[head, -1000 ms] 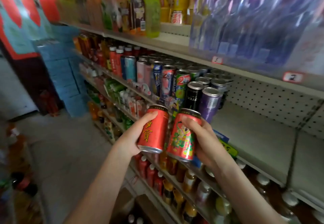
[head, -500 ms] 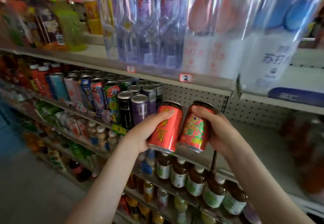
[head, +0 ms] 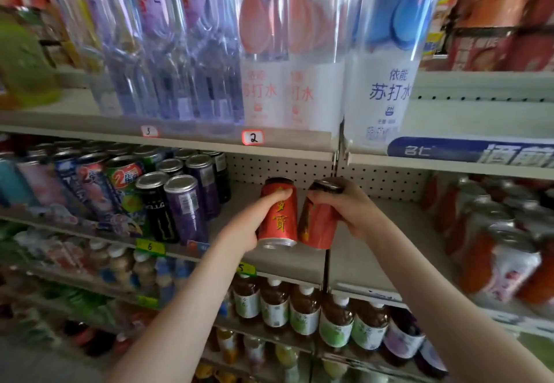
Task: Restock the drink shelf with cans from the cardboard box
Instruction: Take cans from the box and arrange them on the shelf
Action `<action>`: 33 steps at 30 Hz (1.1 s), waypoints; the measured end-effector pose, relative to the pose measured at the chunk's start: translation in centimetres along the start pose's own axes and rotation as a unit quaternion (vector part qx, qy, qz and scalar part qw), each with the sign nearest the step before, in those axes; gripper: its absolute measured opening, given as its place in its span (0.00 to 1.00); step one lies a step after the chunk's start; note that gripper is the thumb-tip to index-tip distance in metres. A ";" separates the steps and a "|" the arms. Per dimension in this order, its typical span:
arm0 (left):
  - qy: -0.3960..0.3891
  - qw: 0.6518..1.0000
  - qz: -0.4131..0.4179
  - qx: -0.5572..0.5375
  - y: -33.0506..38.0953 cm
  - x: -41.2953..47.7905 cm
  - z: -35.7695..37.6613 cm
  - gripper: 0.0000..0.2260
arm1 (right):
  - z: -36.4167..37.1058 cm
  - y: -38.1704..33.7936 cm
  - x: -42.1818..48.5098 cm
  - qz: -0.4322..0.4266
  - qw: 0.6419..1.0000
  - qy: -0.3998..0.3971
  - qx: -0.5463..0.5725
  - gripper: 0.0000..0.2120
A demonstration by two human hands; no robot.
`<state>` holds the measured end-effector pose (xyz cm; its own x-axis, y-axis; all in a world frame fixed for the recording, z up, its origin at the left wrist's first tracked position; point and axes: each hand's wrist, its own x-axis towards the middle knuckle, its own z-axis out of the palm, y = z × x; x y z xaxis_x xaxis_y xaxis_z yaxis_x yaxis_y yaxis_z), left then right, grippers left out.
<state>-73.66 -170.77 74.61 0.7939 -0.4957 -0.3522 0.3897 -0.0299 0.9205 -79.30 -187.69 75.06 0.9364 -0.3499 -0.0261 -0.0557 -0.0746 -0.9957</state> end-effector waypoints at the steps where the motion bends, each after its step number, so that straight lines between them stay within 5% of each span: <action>1: 0.002 1.000 0.007 0.009 -0.1 0.5 -0.1 0.15 | 0.0 0.4 0.7 -0.006 0.998 0.030 -0.047 0.19; 4: 0.016 0.998 0.040 0.054 -0.7 1.7 -0.7 0.15 | 0.0 1.5 2.2 -0.002 0.973 0.133 -0.187 0.31; 15: -0.065 0.970 0.124 0.198 -0.6 2.3 -2.6 0.21 | 2.0 2.1 1.3 -0.072 0.931 0.206 -0.293 0.32; 20: -0.095 0.960 0.137 0.224 0.3 2.2 -4.1 0.33 | 1.6 2.0 1.3 -0.089 0.938 0.138 -0.305 0.26; 27: -0.126 0.948 0.096 0.277 0.6 2.2 -5.1 0.37 | -0.6 1.8 0.8 -0.029 0.991 -0.013 -0.131 0.31; 29: -0.071 0.930 0.148 0.329 0.7 1.9 -4.0 0.38 | -1.2 1.7 0.6 -0.030 0.990 -0.044 -0.128 0.31; 33: 0.104 0.830 0.284 0.469 0.6 2.0 -2.2 0.30 | -1.7 2.5 0.7 -0.040 0.986 -0.002 -0.164 0.31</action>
<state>-70.78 -169.89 74.10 0.8267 -0.5029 0.2523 -0.5320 -0.5531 0.6411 -79.37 -189.75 72.73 0.9438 -0.3267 0.0511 -0.0894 -0.4009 -0.9118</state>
